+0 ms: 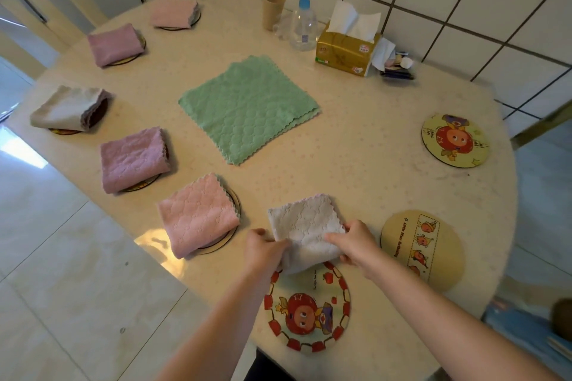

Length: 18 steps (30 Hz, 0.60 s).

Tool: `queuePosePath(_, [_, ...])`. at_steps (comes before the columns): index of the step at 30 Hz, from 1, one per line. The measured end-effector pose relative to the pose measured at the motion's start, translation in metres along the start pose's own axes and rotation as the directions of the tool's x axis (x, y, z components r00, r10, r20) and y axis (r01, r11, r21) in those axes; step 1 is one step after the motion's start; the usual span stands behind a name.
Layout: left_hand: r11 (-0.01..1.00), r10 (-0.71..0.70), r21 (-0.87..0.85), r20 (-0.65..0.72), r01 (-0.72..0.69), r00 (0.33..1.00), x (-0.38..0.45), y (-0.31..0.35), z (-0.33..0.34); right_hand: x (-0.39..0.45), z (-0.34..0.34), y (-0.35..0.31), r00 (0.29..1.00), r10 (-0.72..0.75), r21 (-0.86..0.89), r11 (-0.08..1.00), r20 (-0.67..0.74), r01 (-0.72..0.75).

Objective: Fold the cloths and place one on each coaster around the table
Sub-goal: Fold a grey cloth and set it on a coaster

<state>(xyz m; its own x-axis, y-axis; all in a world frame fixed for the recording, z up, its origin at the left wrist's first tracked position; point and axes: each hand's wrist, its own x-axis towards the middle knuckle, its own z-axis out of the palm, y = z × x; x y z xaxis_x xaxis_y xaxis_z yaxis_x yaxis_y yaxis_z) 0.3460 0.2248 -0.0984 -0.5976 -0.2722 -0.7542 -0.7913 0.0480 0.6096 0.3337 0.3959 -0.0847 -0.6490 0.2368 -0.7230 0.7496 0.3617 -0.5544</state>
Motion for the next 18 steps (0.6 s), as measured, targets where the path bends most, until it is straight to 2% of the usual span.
queuePosePath(2, [0.991, -0.068, -0.11, 0.027, 0.07, 0.997, 0.001, 0.006, -0.002, -0.001, -0.003, 0.0, 0.998, 0.031, 0.101, 0.994, 0.055, -0.036])
queuePosePath(4, [0.987, -0.068, -0.139, 0.062, 0.076, 0.996, -0.002, 0.009, -0.006, -0.008, -0.008, 0.002, 0.997, -0.002, 0.106, 0.994, 0.071, -0.005])
queuePosePath(10, [0.997, 0.057, -0.065, 0.125, -0.05, 0.99, -0.035, -0.007, -0.025, -0.045, -0.018, 0.024, 0.981, -0.146, 0.114, 0.985, 0.126, 0.132])
queuePosePath(15, [0.999, 0.051, -0.003, 0.154, -0.051, 0.987, -0.063, -0.042, -0.045, -0.074, -0.011, 0.065, 0.972, -0.143, 0.038, 0.99, 0.188, 0.138])
queuePosePath(18, [0.997, 0.057, 0.032, 0.16, -0.063, 0.985, -0.073, -0.061, -0.049, -0.082, -0.003, 0.089, 0.976, -0.13, 0.007, 0.991, 0.176, 0.131])
